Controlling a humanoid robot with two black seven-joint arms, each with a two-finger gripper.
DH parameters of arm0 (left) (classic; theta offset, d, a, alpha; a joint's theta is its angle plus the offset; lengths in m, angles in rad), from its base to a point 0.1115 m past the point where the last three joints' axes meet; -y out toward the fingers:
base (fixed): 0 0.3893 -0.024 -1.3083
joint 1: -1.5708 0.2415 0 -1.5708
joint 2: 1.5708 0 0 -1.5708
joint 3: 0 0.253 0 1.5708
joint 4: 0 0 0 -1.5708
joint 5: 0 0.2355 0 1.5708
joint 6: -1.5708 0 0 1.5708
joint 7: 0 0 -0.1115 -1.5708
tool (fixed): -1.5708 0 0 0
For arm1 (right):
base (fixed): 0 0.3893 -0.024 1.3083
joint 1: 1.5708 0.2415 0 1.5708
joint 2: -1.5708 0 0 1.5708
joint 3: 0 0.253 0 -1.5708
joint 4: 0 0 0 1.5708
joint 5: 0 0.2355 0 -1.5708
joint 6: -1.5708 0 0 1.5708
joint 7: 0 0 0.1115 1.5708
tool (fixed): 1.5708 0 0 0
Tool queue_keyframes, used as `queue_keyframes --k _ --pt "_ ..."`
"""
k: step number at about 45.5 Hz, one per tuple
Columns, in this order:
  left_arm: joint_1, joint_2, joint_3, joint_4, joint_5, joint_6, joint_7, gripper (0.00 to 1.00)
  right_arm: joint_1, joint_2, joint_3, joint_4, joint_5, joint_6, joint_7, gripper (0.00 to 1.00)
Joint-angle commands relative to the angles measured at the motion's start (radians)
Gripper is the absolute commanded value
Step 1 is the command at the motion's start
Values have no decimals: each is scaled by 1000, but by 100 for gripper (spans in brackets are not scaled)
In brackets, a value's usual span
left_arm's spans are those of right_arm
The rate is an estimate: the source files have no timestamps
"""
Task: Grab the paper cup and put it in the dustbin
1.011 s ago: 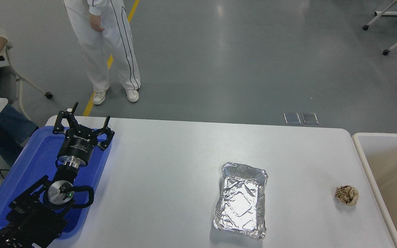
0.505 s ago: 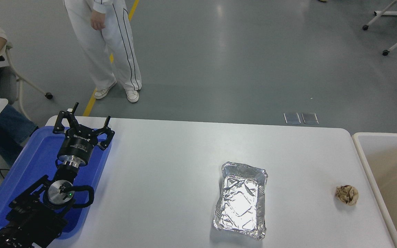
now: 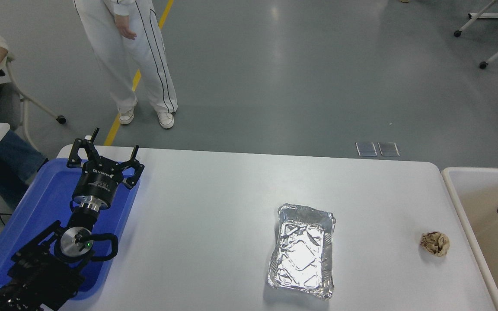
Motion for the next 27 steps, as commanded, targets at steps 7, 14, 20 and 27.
queue_keyframes --k 7,14,20,27 --pt "0 0 0 0 0 0 0 100 375 140 -75 245 2 137 5 100" --pt "2 0 0 0 0 0 0 100 454 173 11 257 2 137 5 100" --pt "2 0 0 0 0 0 -2 100 503 268 56 254 4 137 5 100" --pt "2 0 0 0 0 0 -2 100 587 320 62 259 7 137 5 100"
